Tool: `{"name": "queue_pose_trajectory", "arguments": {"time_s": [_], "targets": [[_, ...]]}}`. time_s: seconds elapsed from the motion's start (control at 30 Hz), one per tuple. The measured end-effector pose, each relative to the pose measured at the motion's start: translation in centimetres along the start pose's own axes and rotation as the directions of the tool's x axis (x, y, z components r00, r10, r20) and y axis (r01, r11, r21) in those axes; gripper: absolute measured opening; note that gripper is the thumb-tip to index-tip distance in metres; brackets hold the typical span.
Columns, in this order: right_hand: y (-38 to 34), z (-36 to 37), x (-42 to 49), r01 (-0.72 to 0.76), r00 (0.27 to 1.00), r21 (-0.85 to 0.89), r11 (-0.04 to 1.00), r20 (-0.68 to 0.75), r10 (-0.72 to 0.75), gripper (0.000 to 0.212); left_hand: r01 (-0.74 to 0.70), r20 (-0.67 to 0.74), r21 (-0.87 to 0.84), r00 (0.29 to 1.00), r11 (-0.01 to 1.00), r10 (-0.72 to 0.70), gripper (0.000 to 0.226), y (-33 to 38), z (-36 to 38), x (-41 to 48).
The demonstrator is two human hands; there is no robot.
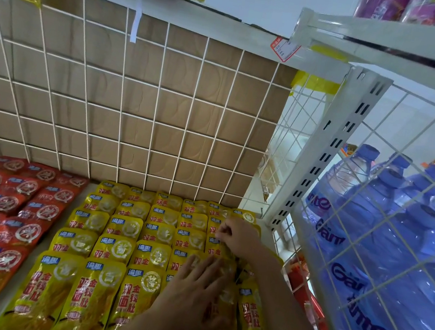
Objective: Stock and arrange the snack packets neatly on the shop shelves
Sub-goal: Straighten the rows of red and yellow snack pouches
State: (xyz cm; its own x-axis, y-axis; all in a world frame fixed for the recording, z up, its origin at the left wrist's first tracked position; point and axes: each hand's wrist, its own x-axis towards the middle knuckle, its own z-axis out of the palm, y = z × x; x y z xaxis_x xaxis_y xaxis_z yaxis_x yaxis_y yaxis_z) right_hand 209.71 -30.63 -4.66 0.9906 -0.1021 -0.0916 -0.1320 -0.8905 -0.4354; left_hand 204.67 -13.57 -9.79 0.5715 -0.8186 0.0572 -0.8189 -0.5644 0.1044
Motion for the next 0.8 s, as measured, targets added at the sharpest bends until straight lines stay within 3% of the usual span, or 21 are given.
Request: {"name": "queue_pose_trajectory", "arguments": {"time_s": [0.13, 0.27, 0.33, 0.5, 0.8], "targets": [[0.1, 0.1, -0.1, 0.0, 1.0, 0.021, 1.0, -0.007, 0.0, 0.029, -0.015, -0.049, 0.012, 0.999, 1.0, 0.016, 0.07, 0.0, 0.0, 0.1], [0.8, 0.5, 0.1, 0.012, 0.973, 0.112, 0.994, -0.229, 0.014, 0.001, -0.008, -0.101, -0.047, 0.995, 0.999, 0.003, 0.065, 0.0, -0.4, 0.3], [1.1, 0.5, 0.4, -0.004, 0.966, 0.09, 0.996, -0.257, 0.027, 0.015, -0.004, -0.085, -0.041, 0.996, 0.999, 0.001, 0.066, -0.1, -0.4, 0.6], [1.4, 0.4, 0.7, -0.013, 0.992, 0.022, 1.0, -0.126, 0.015, 0.035, -0.001, -0.052, -0.01, 0.999, 1.0, 0.0, 0.071, -0.2, -0.5, 1.1], [1.9, 0.5, 0.9, 0.023, 0.993, 0.074, 0.997, -0.121, -0.013, 0.038, 0.022, -0.053, -0.024, 0.998, 0.999, -0.024, 0.069, -0.1, -0.3, 1.1]]}}
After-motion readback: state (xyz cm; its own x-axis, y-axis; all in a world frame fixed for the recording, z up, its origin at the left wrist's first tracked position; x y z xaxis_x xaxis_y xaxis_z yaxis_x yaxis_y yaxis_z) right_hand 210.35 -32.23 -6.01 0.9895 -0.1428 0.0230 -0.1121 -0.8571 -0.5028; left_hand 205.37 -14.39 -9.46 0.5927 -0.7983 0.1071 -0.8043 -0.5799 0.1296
